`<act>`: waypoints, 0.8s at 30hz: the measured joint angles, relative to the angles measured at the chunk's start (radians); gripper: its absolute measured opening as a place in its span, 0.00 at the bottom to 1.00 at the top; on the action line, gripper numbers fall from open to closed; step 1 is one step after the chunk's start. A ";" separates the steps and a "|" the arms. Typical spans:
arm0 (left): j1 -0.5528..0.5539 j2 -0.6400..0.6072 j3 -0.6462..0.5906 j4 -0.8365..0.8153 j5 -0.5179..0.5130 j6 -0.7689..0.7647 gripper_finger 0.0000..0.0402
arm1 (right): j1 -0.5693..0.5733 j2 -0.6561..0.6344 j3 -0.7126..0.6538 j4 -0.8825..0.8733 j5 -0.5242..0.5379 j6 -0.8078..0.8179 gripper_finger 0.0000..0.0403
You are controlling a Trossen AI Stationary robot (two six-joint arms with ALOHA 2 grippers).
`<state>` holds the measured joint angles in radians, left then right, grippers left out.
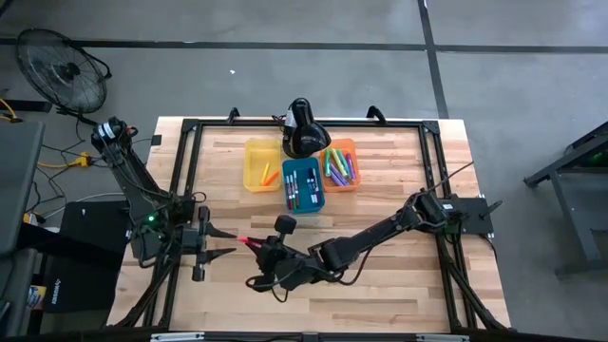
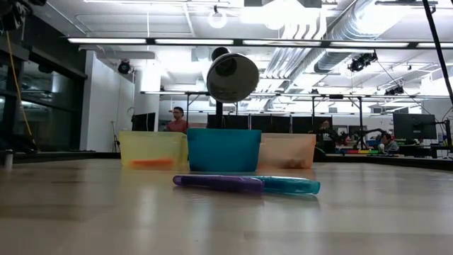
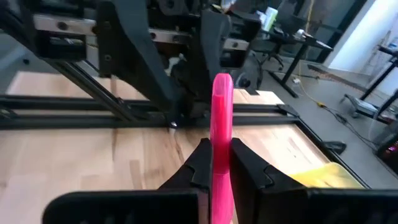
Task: Pick & Place Markers
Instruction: Put the pink mini marker into the yellow bin
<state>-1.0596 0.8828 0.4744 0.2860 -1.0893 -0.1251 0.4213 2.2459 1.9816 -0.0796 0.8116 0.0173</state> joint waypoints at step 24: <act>0.215 0.012 -0.001 0.118 0.340 0.071 0.35 | 0.000 0.000 0.001 0.049 -0.040 -0.019 0.05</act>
<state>-0.8444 0.8951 0.4732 0.4043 -0.7488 -0.0545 0.4217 2.2459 1.9830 -0.0301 0.7719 -0.0021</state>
